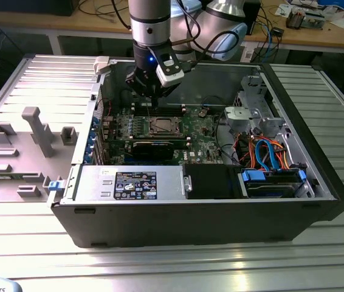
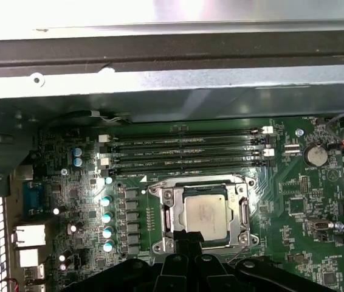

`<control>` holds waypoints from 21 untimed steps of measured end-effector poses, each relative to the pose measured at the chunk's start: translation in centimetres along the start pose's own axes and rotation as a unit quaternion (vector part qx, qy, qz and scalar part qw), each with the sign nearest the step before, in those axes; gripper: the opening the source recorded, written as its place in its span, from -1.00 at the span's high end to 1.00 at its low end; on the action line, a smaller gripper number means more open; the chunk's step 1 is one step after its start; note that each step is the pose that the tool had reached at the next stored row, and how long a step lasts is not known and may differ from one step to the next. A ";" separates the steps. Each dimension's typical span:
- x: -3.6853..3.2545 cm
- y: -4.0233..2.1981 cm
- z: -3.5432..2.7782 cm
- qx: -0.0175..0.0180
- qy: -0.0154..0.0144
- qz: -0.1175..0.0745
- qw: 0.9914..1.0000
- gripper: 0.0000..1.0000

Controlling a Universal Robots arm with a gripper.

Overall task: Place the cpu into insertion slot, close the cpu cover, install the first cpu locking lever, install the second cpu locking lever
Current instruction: 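Install the first cpu locking lever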

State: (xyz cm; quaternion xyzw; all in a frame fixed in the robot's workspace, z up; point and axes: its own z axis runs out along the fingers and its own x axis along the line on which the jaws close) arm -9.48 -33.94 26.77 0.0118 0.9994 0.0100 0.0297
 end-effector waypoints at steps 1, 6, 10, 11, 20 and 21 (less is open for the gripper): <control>0.02 0.00 0.01 0.000 0.000 -0.008 1.000 0.79; 1.13 -0.03 -0.05 -0.001 0.000 -0.020 1.000 0.79; 3.05 -0.07 -0.14 -0.002 0.001 -0.026 1.000 0.79; 3.12 -0.06 -0.14 -0.001 0.001 -0.026 1.000 0.79; 3.15 0.48 0.02 -0.003 0.017 -0.026 1.000 0.79; 3.15 0.69 0.05 -0.003 0.017 -0.026 1.000 0.79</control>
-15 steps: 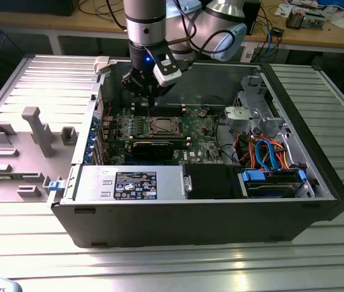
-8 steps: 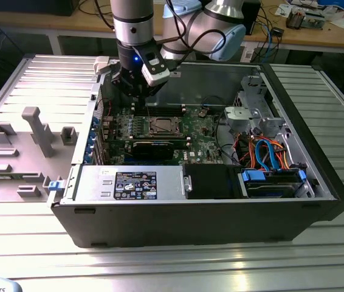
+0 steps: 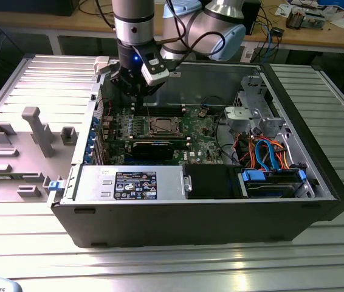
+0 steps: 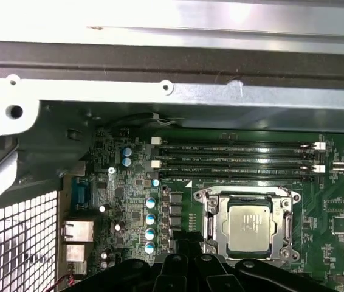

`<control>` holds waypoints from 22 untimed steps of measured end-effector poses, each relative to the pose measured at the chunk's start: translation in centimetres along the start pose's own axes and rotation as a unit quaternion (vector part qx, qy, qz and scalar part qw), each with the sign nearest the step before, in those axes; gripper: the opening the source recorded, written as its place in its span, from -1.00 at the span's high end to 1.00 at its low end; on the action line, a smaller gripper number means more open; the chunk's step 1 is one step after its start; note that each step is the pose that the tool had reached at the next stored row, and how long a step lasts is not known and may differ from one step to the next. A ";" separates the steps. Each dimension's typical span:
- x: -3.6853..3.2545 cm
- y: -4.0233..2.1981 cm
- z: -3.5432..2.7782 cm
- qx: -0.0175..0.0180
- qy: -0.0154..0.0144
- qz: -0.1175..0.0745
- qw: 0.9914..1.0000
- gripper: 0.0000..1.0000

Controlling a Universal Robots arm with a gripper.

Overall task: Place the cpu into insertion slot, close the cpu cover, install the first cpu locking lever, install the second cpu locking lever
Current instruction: 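Install the first cpu locking lever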

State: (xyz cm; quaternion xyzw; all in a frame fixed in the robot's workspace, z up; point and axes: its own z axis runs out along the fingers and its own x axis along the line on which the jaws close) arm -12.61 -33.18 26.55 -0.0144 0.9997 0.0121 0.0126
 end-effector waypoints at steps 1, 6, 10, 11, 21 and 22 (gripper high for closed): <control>-0.01 0.24 0.05 0.000 0.000 0.000 1.000 0.79; -0.02 1.00 0.24 0.000 0.000 0.000 1.000 0.79; -0.08 1.87 0.42 0.000 0.000 -0.002 1.000 0.79; -0.17 2.03 0.46 0.000 0.000 -0.002 1.000 0.79; -2.80 2.09 0.85 0.001 0.000 -0.002 1.000 0.79; -2.90 2.09 0.92 0.001 0.000 -0.002 1.000 0.79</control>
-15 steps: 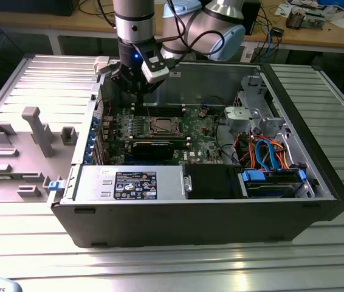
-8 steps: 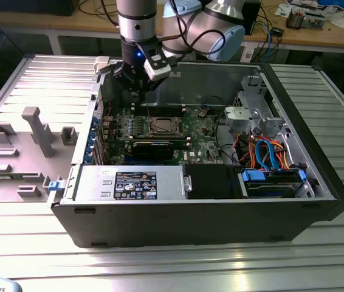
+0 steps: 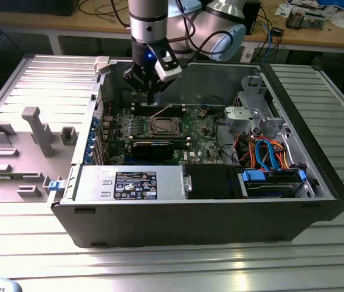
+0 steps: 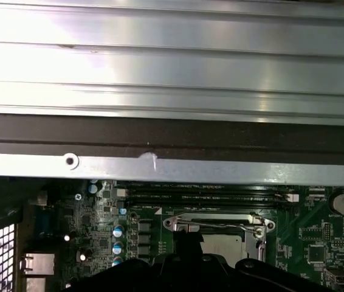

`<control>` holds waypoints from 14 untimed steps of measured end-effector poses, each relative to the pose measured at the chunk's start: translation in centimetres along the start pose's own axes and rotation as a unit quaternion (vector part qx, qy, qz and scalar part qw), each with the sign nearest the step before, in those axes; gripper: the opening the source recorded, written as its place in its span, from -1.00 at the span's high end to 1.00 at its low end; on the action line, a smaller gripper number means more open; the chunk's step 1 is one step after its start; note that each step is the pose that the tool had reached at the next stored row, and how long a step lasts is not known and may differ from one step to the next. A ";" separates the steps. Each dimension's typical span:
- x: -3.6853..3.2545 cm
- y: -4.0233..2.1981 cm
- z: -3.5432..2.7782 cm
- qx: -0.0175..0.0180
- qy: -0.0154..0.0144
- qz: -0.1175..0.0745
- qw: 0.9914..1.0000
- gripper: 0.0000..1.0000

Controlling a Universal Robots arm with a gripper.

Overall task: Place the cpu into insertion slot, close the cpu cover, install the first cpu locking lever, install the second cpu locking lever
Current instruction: 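Install the first cpu locking lever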

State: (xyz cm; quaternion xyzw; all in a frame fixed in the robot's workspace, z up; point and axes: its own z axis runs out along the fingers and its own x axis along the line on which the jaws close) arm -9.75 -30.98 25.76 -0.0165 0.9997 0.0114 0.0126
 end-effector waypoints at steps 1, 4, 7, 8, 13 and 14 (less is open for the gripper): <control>-0.03 -0.01 0.01 0.000 0.000 0.000 1.000 0.79; -0.03 -0.01 0.01 0.000 0.000 0.000 1.000 0.79; -0.05 -0.08 0.13 0.000 0.000 0.000 1.000 0.79; -0.07 -0.10 0.19 -0.001 0.000 0.000 1.000 0.79; -0.37 -0.12 1.10 -0.004 0.000 0.001 1.000 0.79; -0.41 -0.11 1.27 -0.004 0.000 0.001 1.000 0.79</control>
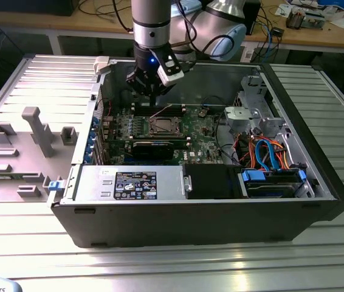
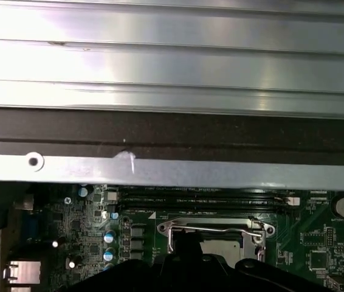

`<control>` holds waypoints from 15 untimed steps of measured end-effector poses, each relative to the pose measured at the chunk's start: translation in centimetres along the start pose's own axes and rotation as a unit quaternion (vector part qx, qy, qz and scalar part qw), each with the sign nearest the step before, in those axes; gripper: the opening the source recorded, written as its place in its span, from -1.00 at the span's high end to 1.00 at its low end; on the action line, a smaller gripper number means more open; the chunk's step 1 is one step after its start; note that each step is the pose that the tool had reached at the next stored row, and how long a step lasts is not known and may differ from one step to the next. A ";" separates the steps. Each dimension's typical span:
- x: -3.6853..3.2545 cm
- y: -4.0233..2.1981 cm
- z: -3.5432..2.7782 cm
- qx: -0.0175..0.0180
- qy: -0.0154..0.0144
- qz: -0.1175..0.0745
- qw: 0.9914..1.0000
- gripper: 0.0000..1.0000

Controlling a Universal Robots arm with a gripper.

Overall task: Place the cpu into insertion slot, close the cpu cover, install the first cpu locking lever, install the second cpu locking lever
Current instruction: 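Install the first cpu locking lever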

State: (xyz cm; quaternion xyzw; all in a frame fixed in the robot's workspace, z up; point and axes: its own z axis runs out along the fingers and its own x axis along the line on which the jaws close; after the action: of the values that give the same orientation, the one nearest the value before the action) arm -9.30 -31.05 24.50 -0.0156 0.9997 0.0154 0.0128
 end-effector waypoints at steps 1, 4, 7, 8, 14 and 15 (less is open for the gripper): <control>-0.06 0.01 0.19 0.000 0.000 0.000 1.000 0.79; -0.21 0.05 0.67 -0.001 0.000 0.000 1.000 0.79; -0.40 0.39 1.08 0.000 0.000 -0.010 1.000 0.79; -0.43 0.42 1.17 0.000 0.000 -0.014 1.000 0.79; -0.90 0.64 1.33 0.000 0.001 -0.014 1.000 0.79; -0.92 0.67 1.36 0.000 0.001 -0.014 1.000 0.79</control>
State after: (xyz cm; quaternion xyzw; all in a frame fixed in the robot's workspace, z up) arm -8.37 -30.31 23.19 -0.0296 0.9994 0.0151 0.0125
